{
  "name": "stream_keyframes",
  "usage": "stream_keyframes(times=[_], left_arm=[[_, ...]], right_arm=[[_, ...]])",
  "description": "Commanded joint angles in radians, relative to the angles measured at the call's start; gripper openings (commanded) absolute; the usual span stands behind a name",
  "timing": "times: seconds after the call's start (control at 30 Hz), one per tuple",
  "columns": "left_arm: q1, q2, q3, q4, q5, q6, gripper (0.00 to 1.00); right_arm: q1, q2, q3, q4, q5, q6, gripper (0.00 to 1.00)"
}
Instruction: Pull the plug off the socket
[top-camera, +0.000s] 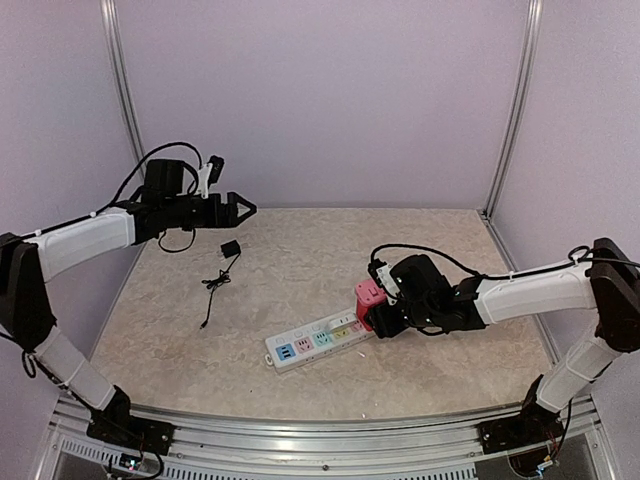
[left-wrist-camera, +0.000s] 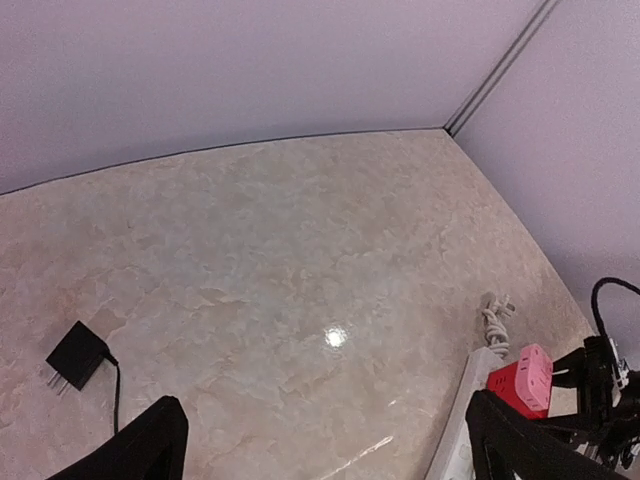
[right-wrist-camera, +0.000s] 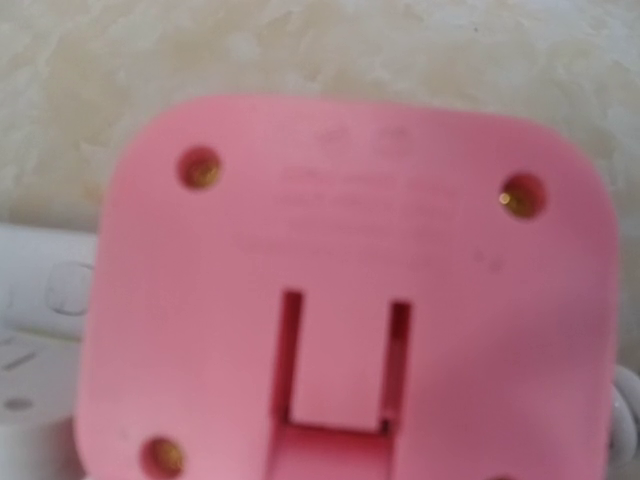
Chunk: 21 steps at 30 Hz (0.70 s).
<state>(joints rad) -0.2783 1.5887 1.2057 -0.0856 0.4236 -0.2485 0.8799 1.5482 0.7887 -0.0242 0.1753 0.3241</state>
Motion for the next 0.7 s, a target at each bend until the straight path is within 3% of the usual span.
stream_keyframes(times=[0.0, 0.27, 0.47, 0.67], left_arm=[[-0.138, -0.104, -0.088, -0.018, -0.086, 0.147, 0.94], [-0.439, -0.077, -0.123, -0.041, -0.189, 0.379, 0.79], [-0.579, 0.099, -0.008, -0.116, -0.211, 0.462, 0.71], [-0.641, 0.201, 0.045, -0.107, -0.15, 0.47, 0.65]], right_arm=[[-0.008, -0.004, 0.011, -0.046, -0.009, -0.009, 0.15], [-0.008, 0.007, 0.0, -0.027, -0.018, -0.007, 0.14], [-0.008, 0.002, -0.012, -0.018, -0.018, -0.008, 0.12], [-0.008, 0.002, -0.026, -0.009, -0.02, -0.001, 0.06]])
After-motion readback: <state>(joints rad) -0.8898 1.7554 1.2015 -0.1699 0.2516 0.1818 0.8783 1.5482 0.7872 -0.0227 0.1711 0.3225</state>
